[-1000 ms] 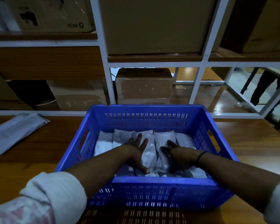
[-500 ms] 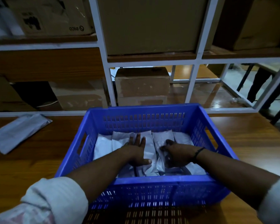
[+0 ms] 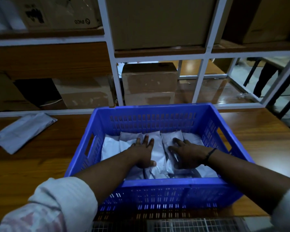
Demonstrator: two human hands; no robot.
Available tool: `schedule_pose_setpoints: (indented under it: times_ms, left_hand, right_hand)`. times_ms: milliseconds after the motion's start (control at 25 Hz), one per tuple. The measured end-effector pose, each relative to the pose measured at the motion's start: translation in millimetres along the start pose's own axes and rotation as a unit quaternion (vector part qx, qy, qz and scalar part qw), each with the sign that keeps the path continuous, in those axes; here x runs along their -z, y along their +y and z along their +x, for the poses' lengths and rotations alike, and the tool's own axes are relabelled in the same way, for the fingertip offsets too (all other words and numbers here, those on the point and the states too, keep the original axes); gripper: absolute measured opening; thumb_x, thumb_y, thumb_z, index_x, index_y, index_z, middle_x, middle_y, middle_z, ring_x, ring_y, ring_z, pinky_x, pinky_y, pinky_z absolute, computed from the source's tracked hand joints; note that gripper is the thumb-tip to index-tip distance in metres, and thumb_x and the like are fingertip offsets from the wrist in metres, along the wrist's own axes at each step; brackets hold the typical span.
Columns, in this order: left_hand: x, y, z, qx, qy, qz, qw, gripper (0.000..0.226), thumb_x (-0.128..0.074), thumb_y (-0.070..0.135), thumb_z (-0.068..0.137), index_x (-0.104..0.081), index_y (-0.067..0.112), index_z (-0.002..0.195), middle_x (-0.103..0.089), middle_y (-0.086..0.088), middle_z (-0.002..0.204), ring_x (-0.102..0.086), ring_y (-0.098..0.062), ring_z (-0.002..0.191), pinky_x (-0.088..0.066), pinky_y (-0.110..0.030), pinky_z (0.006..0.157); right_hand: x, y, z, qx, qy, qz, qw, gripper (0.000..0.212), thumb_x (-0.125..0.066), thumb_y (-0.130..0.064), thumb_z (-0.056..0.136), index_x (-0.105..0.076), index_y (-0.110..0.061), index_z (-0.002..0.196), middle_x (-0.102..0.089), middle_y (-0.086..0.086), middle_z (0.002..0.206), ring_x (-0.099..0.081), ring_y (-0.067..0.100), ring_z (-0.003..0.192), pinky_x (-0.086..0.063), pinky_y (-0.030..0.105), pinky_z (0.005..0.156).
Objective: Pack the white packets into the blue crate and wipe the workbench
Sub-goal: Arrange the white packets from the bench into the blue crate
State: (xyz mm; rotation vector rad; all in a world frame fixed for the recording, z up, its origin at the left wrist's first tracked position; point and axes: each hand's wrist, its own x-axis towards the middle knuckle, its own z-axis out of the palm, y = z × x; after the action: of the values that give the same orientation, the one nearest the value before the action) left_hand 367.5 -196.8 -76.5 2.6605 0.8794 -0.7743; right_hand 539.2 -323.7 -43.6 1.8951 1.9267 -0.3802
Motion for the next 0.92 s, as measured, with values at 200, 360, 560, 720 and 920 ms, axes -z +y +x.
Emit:
schedule_pose_setpoints:
  times_ms: [200,360,560,720,920]
  left_hand:
    - [18,0,-14,-0.009,0.060,-0.003,0.998,0.107,-0.055,0.065,0.095,0.014,0.017,0.162,0.018,-0.012,0.169,0.018,-0.045,0.153,-0.008,-0.056,0.124]
    - [19,-34,-70,-0.019,0.196,-0.038,0.980,0.098,-0.054,0.063,0.096,0.002,0.021,0.164,0.008,-0.011,0.171,0.013,-0.040,0.155,-0.012,-0.055,0.123]
    - [-3,-146,-170,0.035,0.353,-0.115,0.928,0.087,-0.058,0.059,0.095,-0.019,0.022,0.163,-0.018,-0.010,0.169,-0.008,-0.040,0.155,-0.020,-0.050,0.123]
    - [-41,-255,-253,0.118,0.408,-0.179,0.887,0.076,-0.062,0.053,0.094,-0.034,0.019,0.157,-0.037,-0.009,0.160,-0.026,-0.039,0.150,-0.032,-0.053,0.118]
    - [-88,-347,-314,0.193,0.403,-0.219,0.867,0.076,-0.062,0.055,0.094,-0.037,0.020,0.155,-0.042,-0.008,0.157,-0.031,-0.038,0.147,-0.038,-0.057,0.112]
  right_hand:
    - [11,-10,-3,-0.050,0.032,-0.053,0.997,0.081,-0.053,-0.053,0.096,-0.011,-0.026,0.159,0.006,0.015,0.167,-0.013,0.039,0.150,-0.027,0.051,0.117]
    - [42,-57,5,-0.103,0.086,-0.040,0.990,0.086,-0.052,-0.056,0.096,-0.006,-0.022,0.160,0.002,0.018,0.166,-0.018,0.039,0.147,-0.029,0.049,0.114]
    - [84,-181,37,-0.116,0.217,0.066,0.967,0.084,-0.056,-0.056,0.093,-0.018,-0.018,0.158,-0.010,0.016,0.165,-0.028,0.040,0.142,-0.039,0.051,0.108]
    - [132,-292,61,-0.086,0.316,0.148,0.933,0.072,-0.061,-0.041,0.092,-0.032,-0.014,0.152,-0.028,0.019,0.158,-0.037,0.043,0.135,-0.043,0.051,0.105]
    - [178,-393,92,-0.032,0.342,0.190,0.920,0.067,-0.058,-0.042,0.094,-0.032,-0.019,0.152,-0.032,0.013,0.156,-0.036,0.035,0.138,-0.039,0.049,0.111]
